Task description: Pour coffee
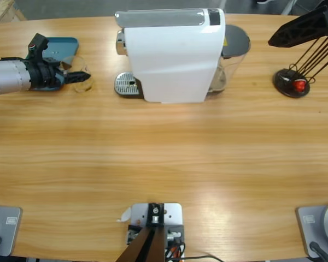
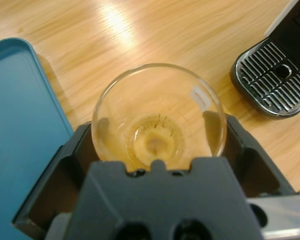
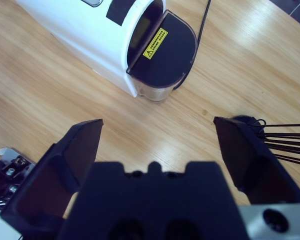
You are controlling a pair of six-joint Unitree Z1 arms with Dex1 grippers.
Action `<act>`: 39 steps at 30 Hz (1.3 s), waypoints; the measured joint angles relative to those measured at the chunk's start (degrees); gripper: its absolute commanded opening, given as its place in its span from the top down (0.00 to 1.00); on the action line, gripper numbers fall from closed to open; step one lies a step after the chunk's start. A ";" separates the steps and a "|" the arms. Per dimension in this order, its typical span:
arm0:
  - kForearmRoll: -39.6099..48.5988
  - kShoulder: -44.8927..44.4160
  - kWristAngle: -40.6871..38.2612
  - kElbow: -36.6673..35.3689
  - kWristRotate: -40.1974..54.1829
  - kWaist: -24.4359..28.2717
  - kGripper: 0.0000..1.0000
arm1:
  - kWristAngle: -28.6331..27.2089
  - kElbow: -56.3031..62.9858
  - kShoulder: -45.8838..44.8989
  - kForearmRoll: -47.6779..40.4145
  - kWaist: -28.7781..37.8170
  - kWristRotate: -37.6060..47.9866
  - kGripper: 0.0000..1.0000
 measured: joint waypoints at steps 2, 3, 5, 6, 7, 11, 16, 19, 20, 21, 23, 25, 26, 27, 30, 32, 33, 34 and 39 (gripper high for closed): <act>-0.98 1.08 0.00 0.21 0.00 0.00 0.44 | 0.00 0.09 -0.22 -0.16 0.00 -0.04 0.01; -1.64 1.59 0.00 0.45 0.00 0.00 0.58 | 0.00 0.14 -0.46 -0.25 0.00 -0.14 0.01; -2.69 2.04 0.00 0.91 0.00 0.00 0.70 | 0.00 0.22 -1.06 -0.31 0.00 -0.29 0.01; -3.37 2.11 0.00 1.22 0.00 0.00 0.74 | 0.00 0.22 -1.25 -0.31 -0.01 -0.36 0.01; -4.35 2.14 0.00 1.80 0.00 -0.02 0.78 | 0.00 0.26 -1.31 -0.32 -0.01 -0.38 0.01; -8.89 2.15 0.00 4.72 -0.02 -0.01 0.86 | 0.00 0.89 -1.31 -0.63 -0.02 -0.40 0.01; -11.89 1.92 0.00 6.47 -0.02 -0.71 0.86 | 0.00 1.59 -1.31 -0.92 -0.13 -0.41 0.01; -12.11 0.34 -0.23 6.56 -0.02 -1.85 0.86 | 0.00 1.69 -1.34 -1.09 -0.22 -0.41 0.01; -12.13 -0.36 -1.04 6.56 -0.02 -2.01 0.86 | 0.00 1.69 -1.36 -1.12 -0.31 -0.41 0.01; -12.13 -1.04 -2.09 6.55 -0.02 -2.06 0.86 | 0.00 1.69 -1.42 -1.21 -0.40 -0.42 0.01; -12.13 -2.23 -5.11 6.51 -0.02 -2.20 0.87 | 0.00 1.69 -1.57 -1.27 -0.59 -0.48 0.01; -12.13 -2.66 -8.55 6.04 -0.02 -2.45 0.87 | 0.00 1.71 -1.96 -1.28 -0.75 -0.51 0.01; -12.13 -2.70 -10.56 5.54 -0.02 -2.59 0.87 | 0.00 1.76 -2.19 -1.28 -0.79 -0.51 0.01; -12.13 -2.70 -12.34 4.94 -0.02 -2.77 0.87 | 0.00 1.88 -2.42 -1.28 -0.87 -0.51 0.01; -12.07 -2.68 -16.24 2.83 -0.04 -3.51 0.87 | 0.00 2.55 -2.97 -1.28 -1.00 -0.51 0.01; -11.81 -2.41 -17.50 1.07 -0.10 -4.43 0.87 | 0.00 2.87 -3.49 -1.28 -1.07 -0.51 0.01; -11.42 -2.08 -17.77 0.22 -0.11 -4.74 0.87 | 0.00 2.89 -3.74 -1.28 -1.07 -0.53 0.01; -10.70 -1.63 -17.81 -0.70 -0.11 -4.93 0.87 | 0.00 2.89 -3.92 -1.28 -1.08 -0.59 0.01; -6.84 0.51 -15.60 -3.38 -0.15 -5.14 0.87 | 0.00 2.89 -3.99 -1.28 -1.19 -1.33 0.01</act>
